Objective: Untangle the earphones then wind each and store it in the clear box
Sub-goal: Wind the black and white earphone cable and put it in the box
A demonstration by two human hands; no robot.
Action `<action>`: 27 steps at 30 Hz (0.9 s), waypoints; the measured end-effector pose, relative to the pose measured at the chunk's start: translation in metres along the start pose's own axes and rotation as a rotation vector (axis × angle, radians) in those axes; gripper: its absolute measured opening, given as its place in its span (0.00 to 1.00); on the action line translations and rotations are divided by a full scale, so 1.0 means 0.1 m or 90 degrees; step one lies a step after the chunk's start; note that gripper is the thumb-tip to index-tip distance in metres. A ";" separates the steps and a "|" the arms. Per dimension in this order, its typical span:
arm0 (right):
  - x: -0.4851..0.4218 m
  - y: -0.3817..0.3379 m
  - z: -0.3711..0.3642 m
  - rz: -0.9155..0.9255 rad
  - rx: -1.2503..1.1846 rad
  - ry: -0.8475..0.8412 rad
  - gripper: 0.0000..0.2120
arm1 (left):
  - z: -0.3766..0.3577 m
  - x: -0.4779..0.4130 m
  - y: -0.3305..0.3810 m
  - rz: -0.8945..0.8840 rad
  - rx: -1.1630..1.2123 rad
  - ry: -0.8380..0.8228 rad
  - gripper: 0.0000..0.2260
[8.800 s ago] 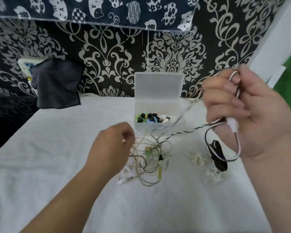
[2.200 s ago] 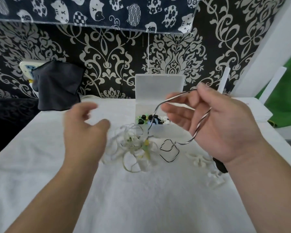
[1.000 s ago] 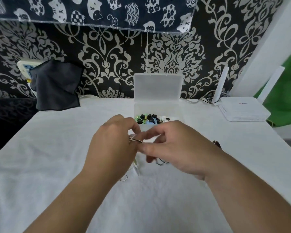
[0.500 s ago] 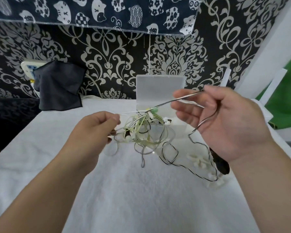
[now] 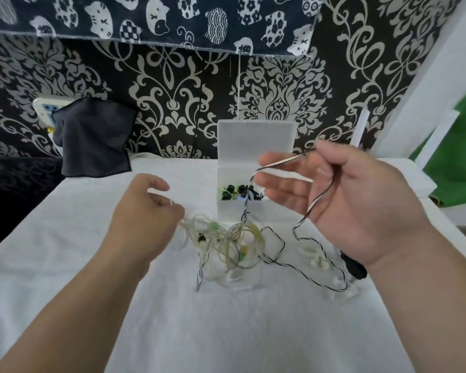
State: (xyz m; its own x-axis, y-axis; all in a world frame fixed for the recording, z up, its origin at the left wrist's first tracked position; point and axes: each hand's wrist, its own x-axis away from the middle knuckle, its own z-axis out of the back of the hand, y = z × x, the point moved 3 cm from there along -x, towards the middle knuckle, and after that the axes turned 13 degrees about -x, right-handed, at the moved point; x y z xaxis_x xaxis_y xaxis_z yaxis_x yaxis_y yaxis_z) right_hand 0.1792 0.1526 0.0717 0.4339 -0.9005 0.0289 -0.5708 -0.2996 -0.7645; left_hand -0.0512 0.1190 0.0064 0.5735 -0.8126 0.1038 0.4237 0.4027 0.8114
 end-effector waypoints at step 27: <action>0.00 -0.38 0.38 0.211 -0.165 0.190 0.16 | -0.01 -0.10 -0.12 0.035 -0.041 -0.024 0.12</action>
State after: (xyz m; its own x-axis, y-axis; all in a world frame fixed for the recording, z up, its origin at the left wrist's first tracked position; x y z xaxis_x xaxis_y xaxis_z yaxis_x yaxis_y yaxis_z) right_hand 0.2275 0.1757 0.0759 0.0039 -0.9997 0.0230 -0.8144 -0.0165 -0.5801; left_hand -0.0613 0.1221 -0.0050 0.5709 -0.8032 0.1703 0.4366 0.4726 0.7655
